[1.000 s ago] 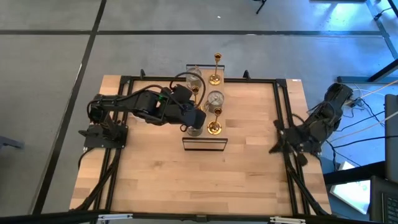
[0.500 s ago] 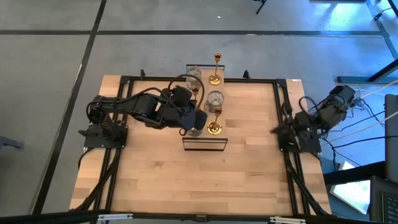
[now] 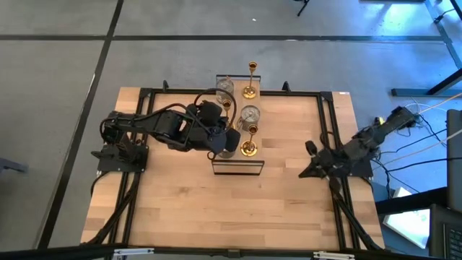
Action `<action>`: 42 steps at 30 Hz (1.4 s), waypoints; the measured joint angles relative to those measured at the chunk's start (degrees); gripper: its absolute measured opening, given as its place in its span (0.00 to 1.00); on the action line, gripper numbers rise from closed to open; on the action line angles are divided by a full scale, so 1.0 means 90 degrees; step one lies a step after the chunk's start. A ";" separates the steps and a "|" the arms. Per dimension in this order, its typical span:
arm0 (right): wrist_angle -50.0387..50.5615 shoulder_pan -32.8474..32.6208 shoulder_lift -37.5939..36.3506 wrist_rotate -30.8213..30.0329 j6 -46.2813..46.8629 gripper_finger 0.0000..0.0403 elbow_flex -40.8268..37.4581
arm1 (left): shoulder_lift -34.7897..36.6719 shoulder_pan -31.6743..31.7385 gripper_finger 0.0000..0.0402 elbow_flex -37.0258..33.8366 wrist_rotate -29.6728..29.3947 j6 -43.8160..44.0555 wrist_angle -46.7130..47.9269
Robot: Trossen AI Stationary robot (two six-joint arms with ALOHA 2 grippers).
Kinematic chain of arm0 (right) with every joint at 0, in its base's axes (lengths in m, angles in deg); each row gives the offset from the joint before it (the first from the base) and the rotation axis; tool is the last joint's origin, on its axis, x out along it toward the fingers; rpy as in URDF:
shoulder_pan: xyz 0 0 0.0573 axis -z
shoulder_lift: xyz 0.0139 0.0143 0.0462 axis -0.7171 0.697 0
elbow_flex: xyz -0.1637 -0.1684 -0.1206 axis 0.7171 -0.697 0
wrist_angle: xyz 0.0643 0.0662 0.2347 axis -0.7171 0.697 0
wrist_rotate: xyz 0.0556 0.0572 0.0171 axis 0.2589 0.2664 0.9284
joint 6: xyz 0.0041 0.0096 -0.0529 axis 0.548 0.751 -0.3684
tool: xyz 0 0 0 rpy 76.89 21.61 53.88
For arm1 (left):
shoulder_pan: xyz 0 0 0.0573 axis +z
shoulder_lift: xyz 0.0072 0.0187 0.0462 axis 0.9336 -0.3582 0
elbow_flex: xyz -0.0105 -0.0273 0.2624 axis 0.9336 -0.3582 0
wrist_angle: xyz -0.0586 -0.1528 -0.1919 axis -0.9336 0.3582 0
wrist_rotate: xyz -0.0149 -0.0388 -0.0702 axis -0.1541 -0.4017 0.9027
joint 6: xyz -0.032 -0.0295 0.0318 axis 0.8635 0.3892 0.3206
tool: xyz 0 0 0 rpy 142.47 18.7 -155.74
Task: Pick & Place candle stick holders
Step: Return to Home Position
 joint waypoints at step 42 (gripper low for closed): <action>0.0839 0.5110 -0.1949 0.2704 -0.0729 0.00 -0.0938 | -0.0002 0.0006 0.00 -0.0002 0.0234 0.0163 0.0006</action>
